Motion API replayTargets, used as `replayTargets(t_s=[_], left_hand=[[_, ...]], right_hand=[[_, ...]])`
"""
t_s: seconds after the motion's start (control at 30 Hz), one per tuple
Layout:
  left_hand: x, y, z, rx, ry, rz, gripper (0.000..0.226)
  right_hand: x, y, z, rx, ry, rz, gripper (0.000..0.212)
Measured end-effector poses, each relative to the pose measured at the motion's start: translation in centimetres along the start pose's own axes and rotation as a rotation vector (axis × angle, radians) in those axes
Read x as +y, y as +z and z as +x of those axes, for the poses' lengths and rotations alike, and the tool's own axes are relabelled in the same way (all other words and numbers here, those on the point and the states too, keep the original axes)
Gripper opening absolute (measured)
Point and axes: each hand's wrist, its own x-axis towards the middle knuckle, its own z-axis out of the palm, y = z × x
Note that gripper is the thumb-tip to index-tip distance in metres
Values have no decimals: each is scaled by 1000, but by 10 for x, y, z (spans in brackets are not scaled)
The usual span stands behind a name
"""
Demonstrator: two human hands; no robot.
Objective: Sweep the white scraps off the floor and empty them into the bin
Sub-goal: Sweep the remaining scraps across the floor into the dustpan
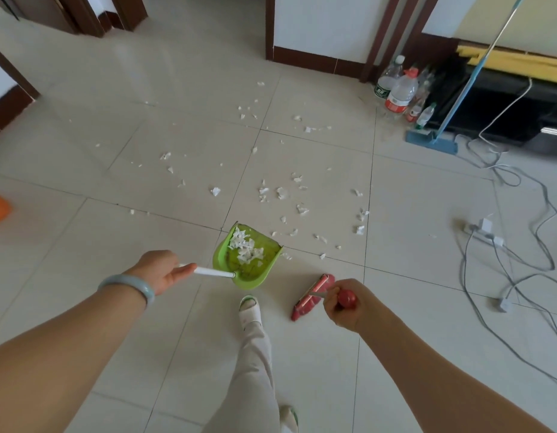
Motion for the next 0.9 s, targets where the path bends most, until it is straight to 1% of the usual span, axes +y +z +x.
replayTargets(t_s=[0.1,0.2,0.27,0.37,0.5,0.67,0.77,0.9], left_hand=[[30,2,42,-15,-25,-21,28],[63,2,75,-16,-57,9,29],[85,-1,98,-8,-58,2,30],[120,-9,128,0,-64,-20,30],[152,-20,162,48,-82,-15,28],[178,-22,179,56,-92,-40,29],[192,-27,183,44,-79,-88,28],[201,-30,193,31,-80,-149,26]], right_hand=[[-25,48,25,22,-19,7,15],[-49,104,45,22,-15,-4,20],[-63,144,55,22,-14,-37,16],[-84,199,76,18,-1,-80,16],[-101,251,106,-1,9,-116,17],[-111,288,124,-74,19,-152,15],[-117,294,130,-124,42,-166,12],[-126,289,131,-141,61,-208,17]])
